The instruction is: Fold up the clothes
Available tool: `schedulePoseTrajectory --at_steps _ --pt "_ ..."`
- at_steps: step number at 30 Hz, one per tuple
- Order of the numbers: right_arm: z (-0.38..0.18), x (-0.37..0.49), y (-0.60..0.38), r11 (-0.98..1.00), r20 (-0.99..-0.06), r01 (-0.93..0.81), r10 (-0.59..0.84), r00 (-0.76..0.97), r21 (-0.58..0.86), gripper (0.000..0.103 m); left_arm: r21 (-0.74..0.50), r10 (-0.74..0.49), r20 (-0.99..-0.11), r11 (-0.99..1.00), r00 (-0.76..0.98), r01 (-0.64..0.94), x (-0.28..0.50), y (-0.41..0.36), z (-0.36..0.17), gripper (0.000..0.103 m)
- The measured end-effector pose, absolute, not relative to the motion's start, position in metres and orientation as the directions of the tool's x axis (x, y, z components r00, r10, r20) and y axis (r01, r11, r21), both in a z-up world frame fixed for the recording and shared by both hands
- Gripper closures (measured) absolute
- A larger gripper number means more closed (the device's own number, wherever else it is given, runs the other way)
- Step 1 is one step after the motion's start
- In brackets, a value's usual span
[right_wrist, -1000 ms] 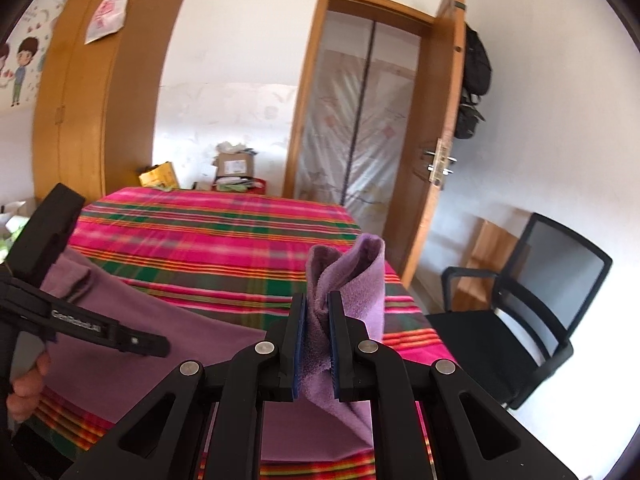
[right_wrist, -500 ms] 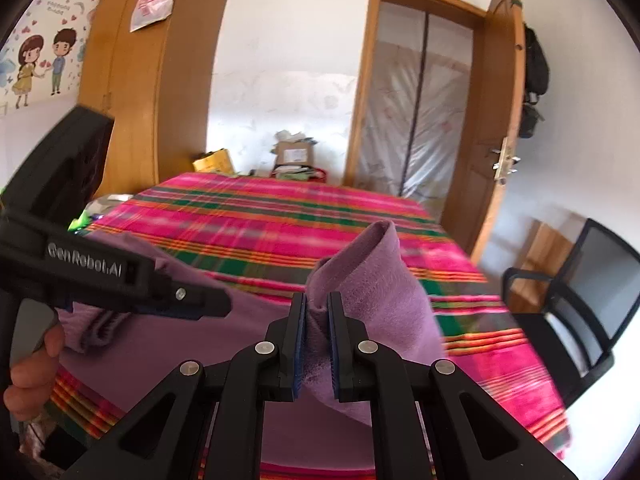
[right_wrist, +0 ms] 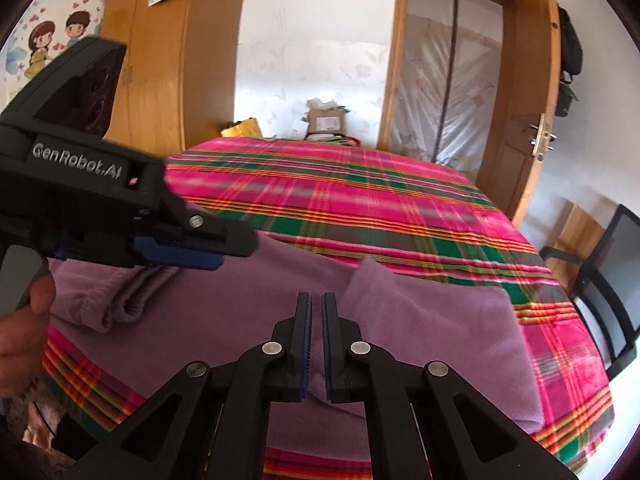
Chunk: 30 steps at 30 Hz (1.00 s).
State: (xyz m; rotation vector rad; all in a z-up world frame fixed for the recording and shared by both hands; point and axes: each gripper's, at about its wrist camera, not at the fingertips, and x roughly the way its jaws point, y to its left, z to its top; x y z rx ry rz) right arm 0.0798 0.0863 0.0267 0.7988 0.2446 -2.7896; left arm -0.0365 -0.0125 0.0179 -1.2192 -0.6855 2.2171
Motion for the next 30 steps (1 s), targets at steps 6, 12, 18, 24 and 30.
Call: schedulePoseTrajectory --at_steps 6,12,18,24,30 --pt "0.022 0.079 0.096 -0.965 -0.578 0.237 -0.130 -0.806 -0.114 0.076 -0.651 0.657 -0.609 -0.734 -0.444 -0.193 -0.038 -0.014 0.013 0.065" --pt "0.000 0.079 0.072 -0.942 -0.628 0.283 -0.112 -0.770 -0.179 0.074 -0.650 0.659 -0.618 -0.735 -0.429 -0.193 -0.036 -0.015 0.010 0.065" --pt "-0.006 0.077 0.078 -0.955 -0.617 0.212 -0.040 -0.786 -0.209 0.065 -0.648 0.656 -0.622 -0.738 -0.427 -0.191 -0.035 -0.017 0.009 0.065" --pt "-0.014 0.079 0.080 -0.954 -0.624 0.201 -0.018 -0.781 -0.224 0.062 -0.645 0.655 -0.627 -0.740 -0.422 -0.191 -0.034 -0.018 0.009 0.065" --pt "-0.015 0.074 0.089 -0.967 -0.634 0.199 -0.055 -0.771 -0.158 0.065 -0.641 0.651 -0.632 -0.744 -0.421 -0.188 -0.031 -0.020 0.010 0.065"
